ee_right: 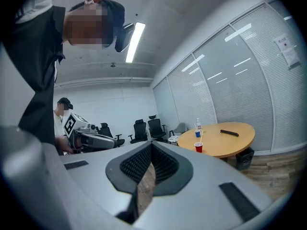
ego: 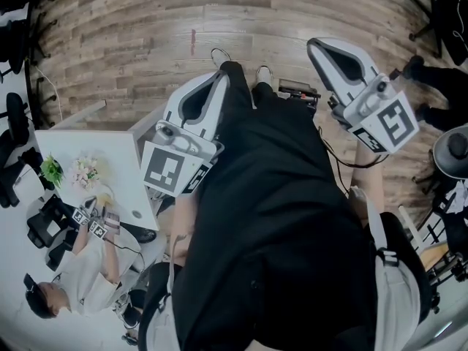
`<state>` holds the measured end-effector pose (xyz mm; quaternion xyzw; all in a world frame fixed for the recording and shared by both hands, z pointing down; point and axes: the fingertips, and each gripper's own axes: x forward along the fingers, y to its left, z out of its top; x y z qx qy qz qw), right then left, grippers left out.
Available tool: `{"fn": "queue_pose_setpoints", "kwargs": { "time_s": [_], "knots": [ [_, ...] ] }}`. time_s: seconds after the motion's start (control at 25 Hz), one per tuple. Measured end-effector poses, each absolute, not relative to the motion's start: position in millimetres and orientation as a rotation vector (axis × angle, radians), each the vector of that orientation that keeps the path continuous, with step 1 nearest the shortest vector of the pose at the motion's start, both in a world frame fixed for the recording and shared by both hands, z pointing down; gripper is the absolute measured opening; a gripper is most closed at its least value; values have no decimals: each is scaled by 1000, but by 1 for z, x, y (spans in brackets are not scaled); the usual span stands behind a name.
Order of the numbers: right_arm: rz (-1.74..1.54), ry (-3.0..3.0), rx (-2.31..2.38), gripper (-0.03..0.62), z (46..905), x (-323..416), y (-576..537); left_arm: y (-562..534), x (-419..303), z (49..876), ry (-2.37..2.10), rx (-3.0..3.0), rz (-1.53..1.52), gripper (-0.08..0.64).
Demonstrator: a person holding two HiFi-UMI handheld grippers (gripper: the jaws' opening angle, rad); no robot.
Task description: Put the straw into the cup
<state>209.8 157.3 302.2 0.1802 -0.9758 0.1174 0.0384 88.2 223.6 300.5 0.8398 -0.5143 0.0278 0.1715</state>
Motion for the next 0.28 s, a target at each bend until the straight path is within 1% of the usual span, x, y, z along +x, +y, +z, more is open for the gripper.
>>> {"fn": "queue_pose_setpoints", "kwargs": {
  "time_s": [0.28],
  "knots": [
    [340, -3005, 560, 18, 298, 206, 162, 231, 83, 299, -1469, 2383, 78, 11]
  ]
}}
